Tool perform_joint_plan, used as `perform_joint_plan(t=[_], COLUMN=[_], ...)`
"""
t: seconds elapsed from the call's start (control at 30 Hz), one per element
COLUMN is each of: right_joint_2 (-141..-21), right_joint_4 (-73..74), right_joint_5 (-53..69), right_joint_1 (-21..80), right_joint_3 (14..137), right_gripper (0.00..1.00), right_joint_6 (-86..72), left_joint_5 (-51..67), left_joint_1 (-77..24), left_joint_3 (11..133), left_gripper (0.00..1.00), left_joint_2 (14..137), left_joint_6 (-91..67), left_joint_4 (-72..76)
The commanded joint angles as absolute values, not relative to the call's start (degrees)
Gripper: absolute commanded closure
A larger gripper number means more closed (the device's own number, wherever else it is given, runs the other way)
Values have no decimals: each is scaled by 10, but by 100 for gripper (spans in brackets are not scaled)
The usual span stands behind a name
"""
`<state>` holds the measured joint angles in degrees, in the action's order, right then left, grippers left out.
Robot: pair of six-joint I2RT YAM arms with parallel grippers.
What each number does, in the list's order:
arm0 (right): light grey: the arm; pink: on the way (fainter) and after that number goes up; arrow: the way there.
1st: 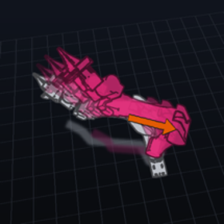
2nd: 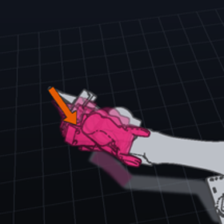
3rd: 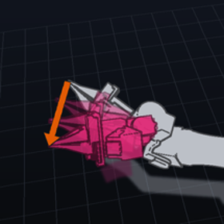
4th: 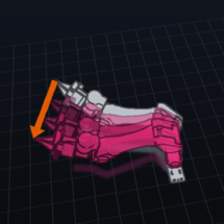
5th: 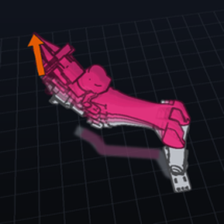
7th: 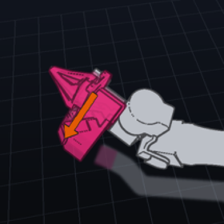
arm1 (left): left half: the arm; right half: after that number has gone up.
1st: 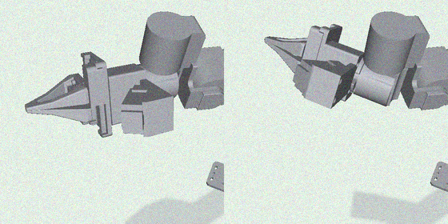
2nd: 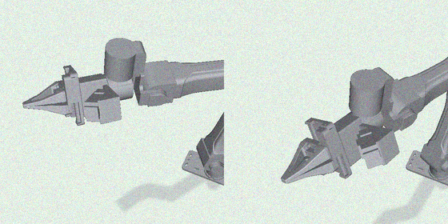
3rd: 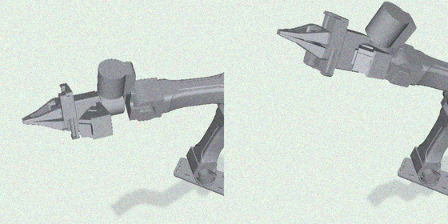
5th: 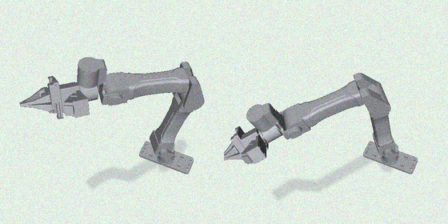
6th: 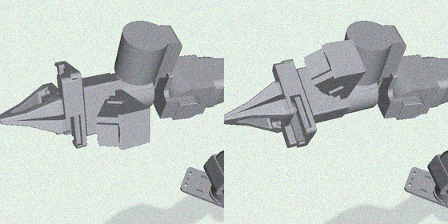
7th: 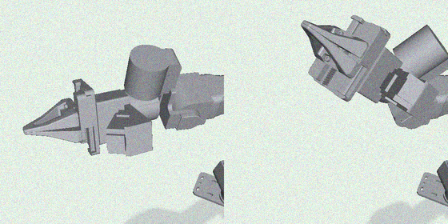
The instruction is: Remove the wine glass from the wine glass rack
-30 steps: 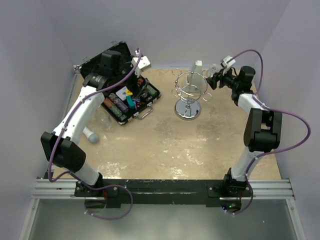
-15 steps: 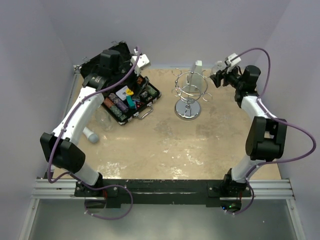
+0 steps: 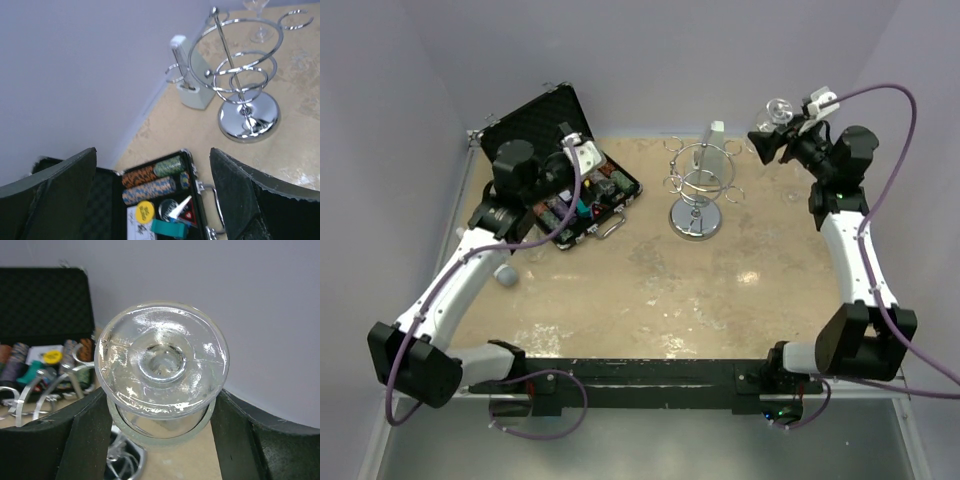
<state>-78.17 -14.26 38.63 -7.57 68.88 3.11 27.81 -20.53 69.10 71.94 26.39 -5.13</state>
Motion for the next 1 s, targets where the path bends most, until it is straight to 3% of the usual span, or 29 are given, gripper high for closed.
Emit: perform_joint_plan(t=[0.0, 0.23, 0.43, 0.77, 0.97], right_joint_2=[-727, -699, -691, -684, -679], right_joint_4=[-166, -207, -205, -172, -159], right_joint_5=[458, 565, 584, 611, 607], right_joint_1=[-76, -73, -67, -40, -35], right_joint_3=[719, 701, 687, 661, 650], right_gripper=[62, 68, 72, 75, 75], right_joint_6=[-121, -318, -383, -413, -413], left_joint_5=[282, 287, 216, 126, 88], left_joint_1=[-233, -353, -471, -535, -540], left_joint_3=[667, 656, 610, 542, 561], left_gripper=[0, 6, 25, 22, 44], left_joint_2=[686, 693, 715, 769, 810], left_joint_6=[313, 476, 611, 690, 726], left_joint_4=[127, 176, 227, 409, 448])
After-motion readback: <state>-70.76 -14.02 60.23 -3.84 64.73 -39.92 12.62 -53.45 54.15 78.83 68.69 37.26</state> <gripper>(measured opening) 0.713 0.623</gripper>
